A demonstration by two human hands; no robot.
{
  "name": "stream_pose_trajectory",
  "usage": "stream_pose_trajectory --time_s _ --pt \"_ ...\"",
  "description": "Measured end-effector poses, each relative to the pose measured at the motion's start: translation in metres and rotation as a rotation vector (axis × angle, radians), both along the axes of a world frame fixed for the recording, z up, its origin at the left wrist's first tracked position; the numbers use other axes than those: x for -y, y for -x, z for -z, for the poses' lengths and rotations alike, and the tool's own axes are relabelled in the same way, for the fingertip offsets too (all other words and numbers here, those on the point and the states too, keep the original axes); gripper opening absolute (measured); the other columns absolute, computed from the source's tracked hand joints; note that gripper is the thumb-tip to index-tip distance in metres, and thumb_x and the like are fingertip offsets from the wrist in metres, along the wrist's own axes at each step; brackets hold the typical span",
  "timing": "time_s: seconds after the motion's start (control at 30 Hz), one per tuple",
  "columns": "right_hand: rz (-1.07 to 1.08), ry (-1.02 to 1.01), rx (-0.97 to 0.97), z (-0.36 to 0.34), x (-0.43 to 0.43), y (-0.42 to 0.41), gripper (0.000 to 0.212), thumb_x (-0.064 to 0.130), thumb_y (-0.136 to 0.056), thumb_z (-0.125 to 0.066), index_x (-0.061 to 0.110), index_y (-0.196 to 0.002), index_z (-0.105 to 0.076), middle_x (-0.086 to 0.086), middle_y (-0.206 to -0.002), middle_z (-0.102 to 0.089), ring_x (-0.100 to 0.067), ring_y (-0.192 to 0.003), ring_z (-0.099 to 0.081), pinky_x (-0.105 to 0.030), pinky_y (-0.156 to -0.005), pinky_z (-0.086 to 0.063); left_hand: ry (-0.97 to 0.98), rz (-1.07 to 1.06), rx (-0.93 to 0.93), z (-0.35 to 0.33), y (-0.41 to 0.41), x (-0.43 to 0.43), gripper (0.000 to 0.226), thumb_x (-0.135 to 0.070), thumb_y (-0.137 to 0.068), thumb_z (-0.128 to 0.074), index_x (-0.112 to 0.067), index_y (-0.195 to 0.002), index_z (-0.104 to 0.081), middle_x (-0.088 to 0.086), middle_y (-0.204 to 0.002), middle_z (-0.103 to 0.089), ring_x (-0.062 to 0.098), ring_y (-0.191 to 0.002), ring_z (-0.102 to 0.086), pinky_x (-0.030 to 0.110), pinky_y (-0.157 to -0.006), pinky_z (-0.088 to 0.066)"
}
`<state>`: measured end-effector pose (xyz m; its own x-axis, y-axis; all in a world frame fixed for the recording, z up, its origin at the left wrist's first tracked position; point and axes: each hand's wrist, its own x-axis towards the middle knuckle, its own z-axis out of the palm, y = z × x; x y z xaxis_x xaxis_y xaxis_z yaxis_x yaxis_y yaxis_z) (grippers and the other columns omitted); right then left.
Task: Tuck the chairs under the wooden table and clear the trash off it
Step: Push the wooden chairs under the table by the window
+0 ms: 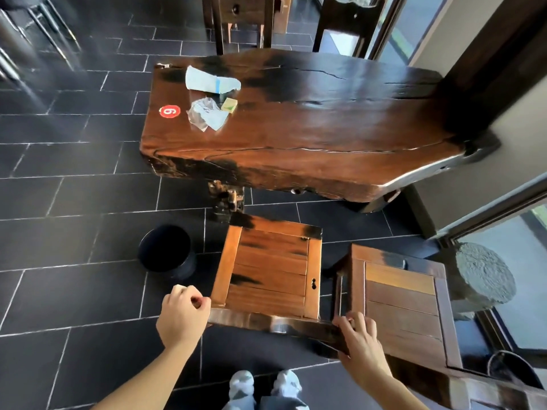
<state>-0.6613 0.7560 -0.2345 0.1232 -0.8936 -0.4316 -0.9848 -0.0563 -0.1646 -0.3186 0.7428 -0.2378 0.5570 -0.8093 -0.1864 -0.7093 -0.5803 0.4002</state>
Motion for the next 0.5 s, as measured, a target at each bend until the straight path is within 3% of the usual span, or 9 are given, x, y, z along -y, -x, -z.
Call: stream_pose_trajectory --time_s 0.13,0.5 --pt "0.032 -0.028 -0.007 -0.001 0.013 0.006 0.062 0.02 -0.081 -0.062 0.039 -0.132 -0.033 0.007 -0.145 -0.011 -0.022 -0.132 -0.012 -0.045 -0.1 -0.045 0.012 0.017 -0.015 -0.003 0.005 0.013 0.021 -0.027 -0.078 -0.066 -0.032 -0.061 -0.054 -0.012 -0.08 -0.054 0.011 -0.076 -0.05 0.023 -0.047 -0.034" --pt "0.034 -0.049 0.017 -0.002 0.086 -0.004 0.054 0.016 -0.081 -0.062 0.034 -0.125 -0.038 0.002 -0.146 -0.018 -0.028 -0.131 -0.017 -0.051 -0.099 -0.044 0.016 0.074 -0.027 -0.008 -0.008 0.094 0.013 -0.023 -0.077 -0.068 -0.027 -0.065 -0.065 -0.007 -0.085 -0.056 0.019 -0.08 -0.054 0.027 -0.052 -0.037"
